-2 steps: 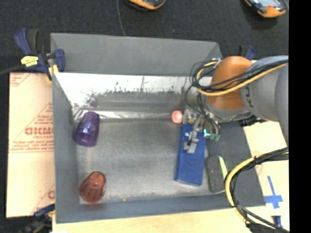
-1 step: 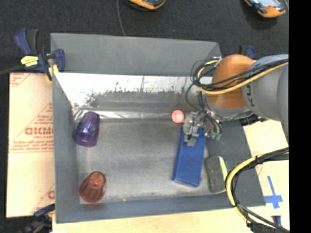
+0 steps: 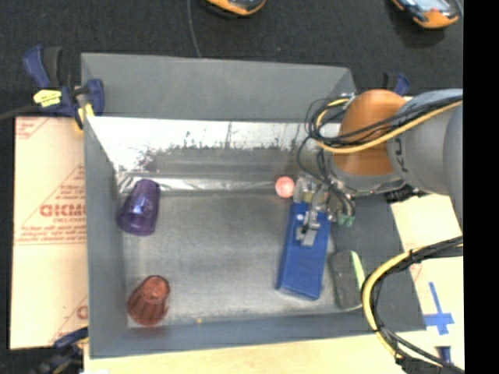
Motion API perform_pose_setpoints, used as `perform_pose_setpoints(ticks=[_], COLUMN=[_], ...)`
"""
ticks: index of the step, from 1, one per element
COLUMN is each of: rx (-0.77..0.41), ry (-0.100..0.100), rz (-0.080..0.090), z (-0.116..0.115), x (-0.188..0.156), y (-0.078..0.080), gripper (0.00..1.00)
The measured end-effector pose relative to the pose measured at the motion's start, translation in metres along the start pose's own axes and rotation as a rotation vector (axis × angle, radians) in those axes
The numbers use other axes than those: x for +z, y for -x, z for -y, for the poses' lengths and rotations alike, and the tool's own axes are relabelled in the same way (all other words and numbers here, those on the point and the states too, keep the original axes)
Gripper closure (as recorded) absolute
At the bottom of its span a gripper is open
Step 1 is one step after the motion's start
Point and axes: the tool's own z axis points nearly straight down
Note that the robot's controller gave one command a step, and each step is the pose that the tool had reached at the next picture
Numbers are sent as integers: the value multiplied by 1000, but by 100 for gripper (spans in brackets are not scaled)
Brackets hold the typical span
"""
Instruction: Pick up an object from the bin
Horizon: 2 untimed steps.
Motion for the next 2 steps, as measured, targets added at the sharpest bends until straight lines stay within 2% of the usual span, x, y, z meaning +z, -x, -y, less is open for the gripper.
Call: perform_pose_setpoints(ticks=[1, 2], rx=[-2, -2], ry=[0, 0], rz=[3, 0], z=[0, 0], x=[-3, 0], y=[1, 0], gripper=[100, 0])
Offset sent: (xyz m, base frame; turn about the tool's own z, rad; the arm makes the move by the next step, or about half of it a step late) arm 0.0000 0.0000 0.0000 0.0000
